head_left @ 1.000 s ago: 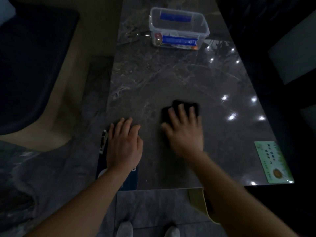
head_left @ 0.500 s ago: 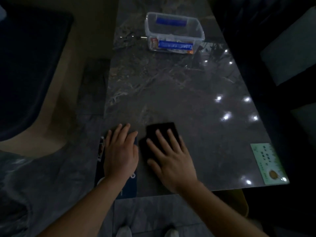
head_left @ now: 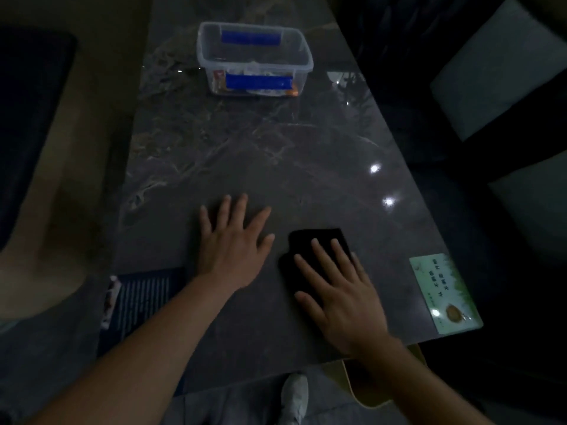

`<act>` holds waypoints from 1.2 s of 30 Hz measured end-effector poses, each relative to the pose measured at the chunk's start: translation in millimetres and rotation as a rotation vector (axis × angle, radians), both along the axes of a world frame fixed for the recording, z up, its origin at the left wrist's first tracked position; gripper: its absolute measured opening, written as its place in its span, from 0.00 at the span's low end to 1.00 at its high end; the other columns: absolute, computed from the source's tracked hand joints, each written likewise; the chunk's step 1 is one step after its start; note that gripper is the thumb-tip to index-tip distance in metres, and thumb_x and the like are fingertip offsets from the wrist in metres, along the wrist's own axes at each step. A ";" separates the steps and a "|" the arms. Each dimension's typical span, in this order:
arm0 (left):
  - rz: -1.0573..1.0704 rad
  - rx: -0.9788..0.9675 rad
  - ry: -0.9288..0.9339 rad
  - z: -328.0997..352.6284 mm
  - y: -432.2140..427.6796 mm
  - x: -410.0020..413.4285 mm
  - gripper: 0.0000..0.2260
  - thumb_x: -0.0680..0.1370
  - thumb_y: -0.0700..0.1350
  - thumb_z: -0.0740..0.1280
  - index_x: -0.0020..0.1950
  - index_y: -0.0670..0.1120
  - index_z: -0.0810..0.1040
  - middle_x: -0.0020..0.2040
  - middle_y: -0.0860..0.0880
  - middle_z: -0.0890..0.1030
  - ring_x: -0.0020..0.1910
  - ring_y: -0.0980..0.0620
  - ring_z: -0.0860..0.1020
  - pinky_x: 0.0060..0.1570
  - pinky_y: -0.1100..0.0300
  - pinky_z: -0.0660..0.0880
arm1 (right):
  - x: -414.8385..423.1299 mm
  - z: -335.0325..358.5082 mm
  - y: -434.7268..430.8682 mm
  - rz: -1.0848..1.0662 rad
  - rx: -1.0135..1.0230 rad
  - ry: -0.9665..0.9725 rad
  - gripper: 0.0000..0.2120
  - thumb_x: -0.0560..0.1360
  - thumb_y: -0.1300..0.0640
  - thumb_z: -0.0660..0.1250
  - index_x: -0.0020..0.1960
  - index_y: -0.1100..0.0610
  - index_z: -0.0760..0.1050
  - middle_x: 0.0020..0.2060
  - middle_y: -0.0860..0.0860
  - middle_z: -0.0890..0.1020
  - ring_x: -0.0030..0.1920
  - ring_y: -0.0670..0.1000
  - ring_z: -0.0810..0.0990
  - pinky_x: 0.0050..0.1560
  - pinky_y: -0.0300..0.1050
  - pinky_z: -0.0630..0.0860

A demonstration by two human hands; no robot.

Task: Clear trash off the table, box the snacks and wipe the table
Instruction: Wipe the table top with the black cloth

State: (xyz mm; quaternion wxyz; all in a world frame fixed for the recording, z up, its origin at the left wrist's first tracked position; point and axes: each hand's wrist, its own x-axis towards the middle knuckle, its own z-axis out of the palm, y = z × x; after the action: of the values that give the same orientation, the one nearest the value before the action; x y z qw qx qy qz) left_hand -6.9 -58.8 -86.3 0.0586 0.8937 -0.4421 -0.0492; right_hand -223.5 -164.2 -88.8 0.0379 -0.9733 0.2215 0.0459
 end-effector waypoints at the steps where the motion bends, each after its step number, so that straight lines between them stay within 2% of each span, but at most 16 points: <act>1: 0.020 0.020 0.005 -3.4 -9.9 5.1 0.29 0.79 0.67 0.41 0.79 0.62 0.54 0.83 0.45 0.53 0.81 0.40 0.50 0.74 0.29 0.46 | -2.5 0.1 -28.2 -0.012 -0.021 0.017 0.30 0.81 0.30 0.44 0.80 0.35 0.45 0.82 0.46 0.49 0.82 0.54 0.41 0.79 0.57 0.46; 4: 0.063 0.023 -0.048 -14.6 -16.0 11.5 0.28 0.80 0.67 0.41 0.79 0.63 0.53 0.82 0.46 0.55 0.81 0.40 0.51 0.74 0.29 0.46 | 21.2 9.3 -120.6 -0.307 0.044 0.049 0.30 0.77 0.27 0.35 0.77 0.32 0.35 0.82 0.45 0.41 0.79 0.52 0.34 0.78 0.57 0.39; 7: 0.067 0.016 -0.068 -12.8 -16.6 10.9 0.27 0.80 0.67 0.46 0.78 0.63 0.58 0.81 0.46 0.60 0.79 0.40 0.56 0.74 0.29 0.51 | 81.4 12.0 -140.2 -0.489 0.098 0.013 0.32 0.78 0.30 0.39 0.79 0.37 0.40 0.82 0.49 0.43 0.81 0.57 0.38 0.79 0.63 0.42; 8: 0.066 0.016 -0.067 -11.4 -16.3 10.7 0.27 0.80 0.66 0.48 0.78 0.63 0.60 0.80 0.46 0.61 0.79 0.41 0.57 0.74 0.30 0.52 | 100.7 10.4 -122.7 -0.415 0.079 -0.011 0.32 0.79 0.31 0.42 0.80 0.39 0.44 0.82 0.50 0.46 0.81 0.60 0.42 0.79 0.64 0.44; 11: 0.091 -0.016 -0.052 -7.1 -13.3 8.5 0.26 0.78 0.63 0.52 0.75 0.57 0.66 0.80 0.47 0.63 0.79 0.43 0.58 0.74 0.32 0.53 | 116.1 2.8 -56.9 0.067 0.054 -0.097 0.28 0.82 0.36 0.47 0.80 0.42 0.55 0.81 0.51 0.56 0.81 0.61 0.49 0.78 0.65 0.49; 13: 0.117 -0.043 -0.033 -7.2 -11.8 9.1 0.27 0.78 0.62 0.54 0.75 0.54 0.67 0.79 0.48 0.64 0.79 0.45 0.59 0.75 0.34 0.53 | 101.1 -2.4 -72.2 0.280 0.042 -0.105 0.27 0.82 0.37 0.49 0.79 0.41 0.57 0.80 0.50 0.60 0.81 0.59 0.52 0.78 0.62 0.51; 14: 0.127 -0.043 -0.032 -7.2 -11.4 9.1 0.27 0.78 0.62 0.54 0.75 0.54 0.67 0.79 0.48 0.64 0.79 0.45 0.59 0.76 0.35 0.53 | 96.9 -3.4 -99.7 0.290 0.018 -0.104 0.27 0.81 0.37 0.49 0.79 0.41 0.58 0.80 0.50 0.61 0.81 0.59 0.53 0.78 0.61 0.52; 18: 0.121 0.015 -0.060 -7.6 -16.0 7.5 0.27 0.79 0.62 0.53 0.75 0.53 0.66 0.79 0.46 0.64 0.79 0.43 0.59 0.75 0.33 0.54 | 113.3 4.0 -214.1 -0.115 0.010 -0.014 0.30 0.79 0.34 0.40 0.80 0.39 0.48 0.82 0.49 0.52 0.81 0.57 0.46 0.79 0.59 0.48; 20: 0.124 0.033 -0.087 -9.0 -17.7 5.9 0.27 0.79 0.62 0.53 0.75 0.52 0.66 0.79 0.45 0.65 0.79 0.41 0.60 0.74 0.32 0.55 | 151.2 6.9 -232.9 -0.311 0.078 -0.034 0.31 0.78 0.33 0.40 0.80 0.38 0.44 0.82 0.49 0.47 0.81 0.57 0.42 0.79 0.61 0.44; 22: 0.114 0.045 -0.088 -10.2 -18.7 5.5 0.27 0.79 0.62 0.54 0.75 0.51 0.66 0.78 0.44 0.65 0.78 0.40 0.61 0.73 0.31 0.56 | 201.4 8.1 -219.1 -0.355 0.132 -0.052 0.31 0.79 0.35 0.42 0.80 0.40 0.44 0.83 0.51 0.47 0.81 0.61 0.41 0.78 0.66 0.43; 24: 0.114 0.028 -0.087 -10.6 -18.4 6.6 0.26 0.79 0.62 0.55 0.74 0.52 0.67 0.78 0.45 0.66 0.78 0.41 0.62 0.73 0.32 0.56 | 251.3 11.0 -173.3 -0.194 0.097 -0.044 0.30 0.80 0.36 0.44 0.81 0.42 0.48 0.82 0.52 0.48 0.81 0.63 0.43 0.77 0.68 0.45; 26: 0.120 0.002 -0.067 -11.1 -16.2 8.3 0.25 0.78 0.62 0.56 0.73 0.53 0.68 0.76 0.45 0.68 0.76 0.41 0.64 0.73 0.34 0.58 | 283.6 10.8 -110.3 0.105 0.087 -0.042 0.29 0.81 0.37 0.45 0.80 0.42 0.52 0.82 0.52 0.53 0.81 0.64 0.46 0.77 0.68 0.47; 29: 0.133 -0.025 -0.026 -9.4 -13.6 12.7 0.23 0.79 0.61 0.56 0.72 0.56 0.68 0.75 0.47 0.69 0.77 0.43 0.63 0.75 0.36 0.57 | 280.7 10.4 -91.6 0.395 0.162 0.006 0.28 0.81 0.36 0.45 0.80 0.40 0.55 0.82 0.49 0.55 0.81 0.59 0.47 0.79 0.61 0.46; 31: 0.134 -0.030 -0.006 -9.1 -13.2 12.4 0.23 0.79 0.59 0.57 0.73 0.56 0.68 0.76 0.47 0.68 0.78 0.44 0.62 0.74 0.35 0.57 | 257.8 7.9 -145.5 0.320 0.082 -0.014 0.28 0.82 0.37 0.44 0.80 0.42 0.55 0.82 0.51 0.55 0.81 0.59 0.48 0.79 0.60 0.47; 33: 0.124 -0.012 0.007 -7.4 -15.5 11.9 0.23 0.79 0.59 0.56 0.73 0.55 0.68 0.77 0.47 0.67 0.78 0.43 0.61 0.74 0.34 0.57 | 217.6 11.5 -211.4 0.077 0.018 0.058 0.29 0.81 0.37 0.41 0.81 0.43 0.51 0.82 0.52 0.52 0.81 0.60 0.45 0.80 0.61 0.48; 36: 0.126 0.026 0.020 -1.0 -16.0 11.5 0.24 0.79 0.59 0.54 0.73 0.54 0.69 0.77 0.46 0.67 0.78 0.42 0.62 0.74 0.33 0.57 | 155.0 22.4 -236.8 -0.271 0.111 0.049 0.29 0.81 0.37 0.43 0.81 0.41 0.48 0.82 0.50 0.49 0.81 0.57 0.43 0.80 0.60 0.47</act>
State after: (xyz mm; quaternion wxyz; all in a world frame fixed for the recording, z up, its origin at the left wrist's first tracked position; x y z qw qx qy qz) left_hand 4.6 -74.8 -87.3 0.0545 0.9200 -0.3835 -0.0603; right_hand -68.5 -401.0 -66.4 0.0923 -0.9296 0.3486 0.0765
